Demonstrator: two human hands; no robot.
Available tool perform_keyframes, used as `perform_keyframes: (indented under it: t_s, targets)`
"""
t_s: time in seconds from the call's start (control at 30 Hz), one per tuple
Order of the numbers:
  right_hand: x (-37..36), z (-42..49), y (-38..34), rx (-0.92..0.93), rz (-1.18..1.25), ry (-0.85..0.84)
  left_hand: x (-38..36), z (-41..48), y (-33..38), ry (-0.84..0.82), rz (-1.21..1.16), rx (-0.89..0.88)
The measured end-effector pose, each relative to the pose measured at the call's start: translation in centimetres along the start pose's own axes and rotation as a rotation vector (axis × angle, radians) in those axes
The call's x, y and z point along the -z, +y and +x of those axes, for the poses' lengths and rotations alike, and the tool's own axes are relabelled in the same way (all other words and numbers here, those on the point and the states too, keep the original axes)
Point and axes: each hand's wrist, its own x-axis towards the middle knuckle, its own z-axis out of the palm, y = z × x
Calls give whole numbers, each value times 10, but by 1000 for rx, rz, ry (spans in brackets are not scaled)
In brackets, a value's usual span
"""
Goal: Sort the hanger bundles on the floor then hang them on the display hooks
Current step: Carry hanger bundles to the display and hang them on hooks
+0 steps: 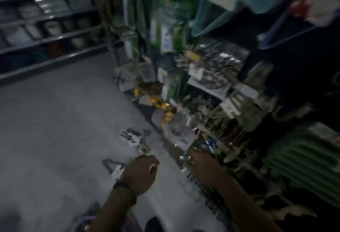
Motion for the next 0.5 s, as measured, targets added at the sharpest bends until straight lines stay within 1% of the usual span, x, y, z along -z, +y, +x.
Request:
perform_keyframes:
  t_s: [0.1,0.17,0.3,0.5]
  targets:
    - [-36,35,-39,-48,59,-96,3,-6,-64,-21,-1,103]
    - [-53,62,-52,-92,58,-161,8,-8,-92,-25,-32,198]
    - [-76,121,-69,-125,95,-295,20,2,-126,-13,-100,303]
    - [-89,248,-67,-100,55,-382,25,65,-172,-9,-198,403]
